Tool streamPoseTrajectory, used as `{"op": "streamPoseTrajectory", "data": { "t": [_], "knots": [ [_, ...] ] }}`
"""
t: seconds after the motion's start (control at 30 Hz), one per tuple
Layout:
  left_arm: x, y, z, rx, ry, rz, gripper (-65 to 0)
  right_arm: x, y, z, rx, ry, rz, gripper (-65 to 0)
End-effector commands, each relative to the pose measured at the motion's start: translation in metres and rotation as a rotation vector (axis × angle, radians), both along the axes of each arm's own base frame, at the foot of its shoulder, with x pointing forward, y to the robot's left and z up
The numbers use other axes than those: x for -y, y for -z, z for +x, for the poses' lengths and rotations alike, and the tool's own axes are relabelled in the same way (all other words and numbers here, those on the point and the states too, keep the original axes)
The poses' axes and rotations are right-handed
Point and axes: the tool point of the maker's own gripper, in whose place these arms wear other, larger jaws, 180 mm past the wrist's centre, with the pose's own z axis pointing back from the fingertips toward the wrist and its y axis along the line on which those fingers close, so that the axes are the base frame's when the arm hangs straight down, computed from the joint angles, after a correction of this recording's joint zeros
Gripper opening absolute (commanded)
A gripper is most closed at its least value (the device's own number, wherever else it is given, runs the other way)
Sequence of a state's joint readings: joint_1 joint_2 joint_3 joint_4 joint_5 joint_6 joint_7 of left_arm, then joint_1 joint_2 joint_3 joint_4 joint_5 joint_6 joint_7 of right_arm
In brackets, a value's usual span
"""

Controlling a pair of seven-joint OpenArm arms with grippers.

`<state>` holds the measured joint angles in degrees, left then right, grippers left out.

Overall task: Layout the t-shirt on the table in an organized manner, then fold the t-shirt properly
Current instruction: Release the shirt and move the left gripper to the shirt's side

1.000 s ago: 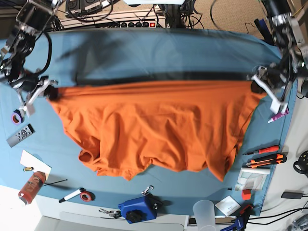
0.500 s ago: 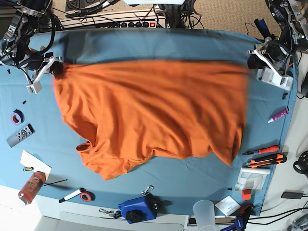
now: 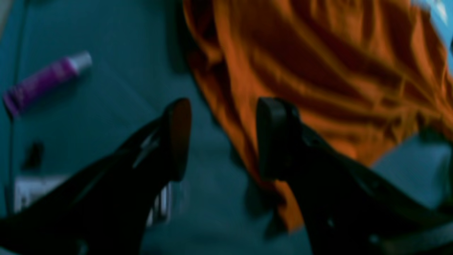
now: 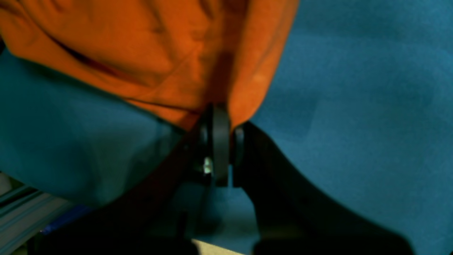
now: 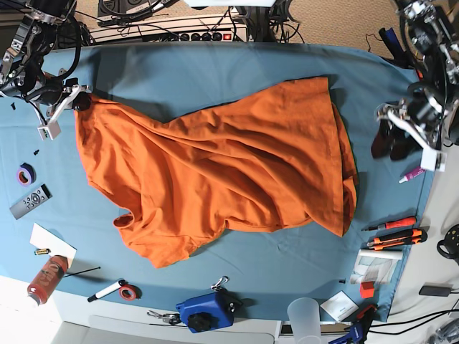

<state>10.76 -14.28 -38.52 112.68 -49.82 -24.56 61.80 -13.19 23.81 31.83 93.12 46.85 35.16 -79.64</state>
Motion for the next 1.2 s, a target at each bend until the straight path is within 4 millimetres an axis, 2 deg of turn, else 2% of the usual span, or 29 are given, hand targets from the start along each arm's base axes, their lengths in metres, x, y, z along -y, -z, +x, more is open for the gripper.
{"op": "streamPoseTrajectory", "data": {
  "t": [0.0,0.13,0.3,0.37,0.53,0.8,0.9,1.1,1.13,1.17],
  "knots": [
    [-0.002,-0.014,0.011,0.063,-0.009,-0.004,-34.7,0.007,-0.013,0.009,0.043,-0.005,-0.023,-65.0],
    [0.011,-0.001,0.031,0.036,0.017,-0.029,-34.7,0.007,-0.013,0.009,0.043,-0.005,-0.022,-65.0],
    [0.054,0.04,0.046,-0.086,0.152,0.007,-34.7,0.007,-0.013,0.008,0.041,-0.005,-0.023,-65.0],
    [0.063,0.055,0.05,-0.129,0.155,0.016,-34.7,0.008,-0.013,0.008,0.038,-0.004,-0.028,-65.0],
    [0.064,0.08,0.06,-0.185,0.111,0.069,-34.7,0.01,-0.012,0.007,0.031,-0.003,-0.038,-65.0],
    [0.064,0.093,0.066,-0.224,0.108,0.039,-34.8,0.01,-0.012,0.007,0.033,-0.003,-0.038,-65.0],
    [0.066,0.098,0.067,-0.236,0.113,0.03,-40.6,0.01,-0.012,0.007,0.033,-0.003,-0.038,-65.0],
    [0.072,0.094,0.066,-0.232,0.124,-0.017,-62.3,0.01,-0.012,0.007,0.033,-0.003,-0.038,-65.0],
    [0.072,0.095,0.066,-0.236,0.125,-0.015,-65.0,0.01,-0.012,0.007,0.033,-0.003,-0.038,-65.0],
    [0.072,0.095,0.065,-0.24,0.127,-0.014,-65.0,0.01,-0.012,0.007,0.033,-0.003,-0.038,-65.0]
  ]
}}
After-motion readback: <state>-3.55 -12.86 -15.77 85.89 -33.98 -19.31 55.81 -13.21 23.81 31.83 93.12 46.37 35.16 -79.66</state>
